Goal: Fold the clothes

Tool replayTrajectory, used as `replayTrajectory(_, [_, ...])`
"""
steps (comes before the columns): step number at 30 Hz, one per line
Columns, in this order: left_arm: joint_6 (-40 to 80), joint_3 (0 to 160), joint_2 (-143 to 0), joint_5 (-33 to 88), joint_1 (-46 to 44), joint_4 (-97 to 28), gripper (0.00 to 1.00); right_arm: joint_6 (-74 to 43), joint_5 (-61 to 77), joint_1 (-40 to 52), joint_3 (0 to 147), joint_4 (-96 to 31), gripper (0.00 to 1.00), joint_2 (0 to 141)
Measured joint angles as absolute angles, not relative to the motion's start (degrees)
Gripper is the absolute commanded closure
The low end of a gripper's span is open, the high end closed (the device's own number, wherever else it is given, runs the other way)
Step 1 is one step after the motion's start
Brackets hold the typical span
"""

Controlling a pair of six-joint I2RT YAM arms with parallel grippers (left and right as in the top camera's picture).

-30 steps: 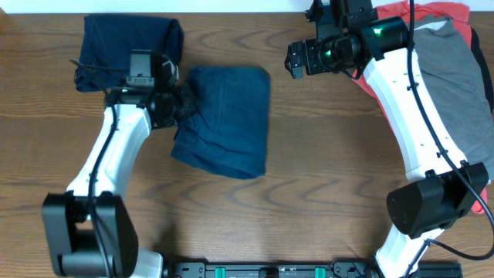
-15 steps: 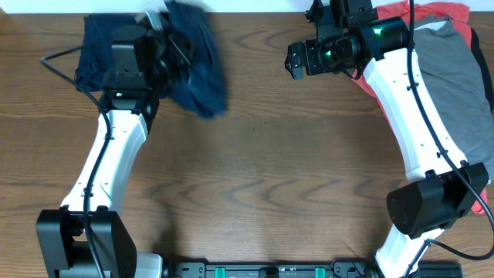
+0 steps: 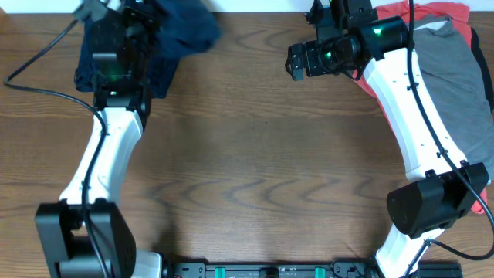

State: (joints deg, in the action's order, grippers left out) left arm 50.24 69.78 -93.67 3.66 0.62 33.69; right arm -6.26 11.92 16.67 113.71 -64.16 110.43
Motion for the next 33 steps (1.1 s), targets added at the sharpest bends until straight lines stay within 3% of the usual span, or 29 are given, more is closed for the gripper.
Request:
replayTrajectory(6, [51.5,69.8,-101.7,-3.3,4.6,44.0,0.94,-6.3,11.9,16.7,113.7,-64.1,0.01,110.4])
replayTrajectory(16, [56.9,72.9,-115.8,-6.4,5.8,49.9,0.94,-6.2,11.9,16.7,113.7,-63.7,0.01,110.4])
replayTrajectory(24, [58.3,81.9,-117.6,-4.7,5.8,49.1,0.94,-6.2,11.0,16.7,113.7,-63.6,0.01,110.4])
replayTrajectory(33, [57.8,88.4,-117.7,-3.6,5.9,38.9,0.94,-6.3,10.8,16.7,113.7,-63.6,0.01,110.4])
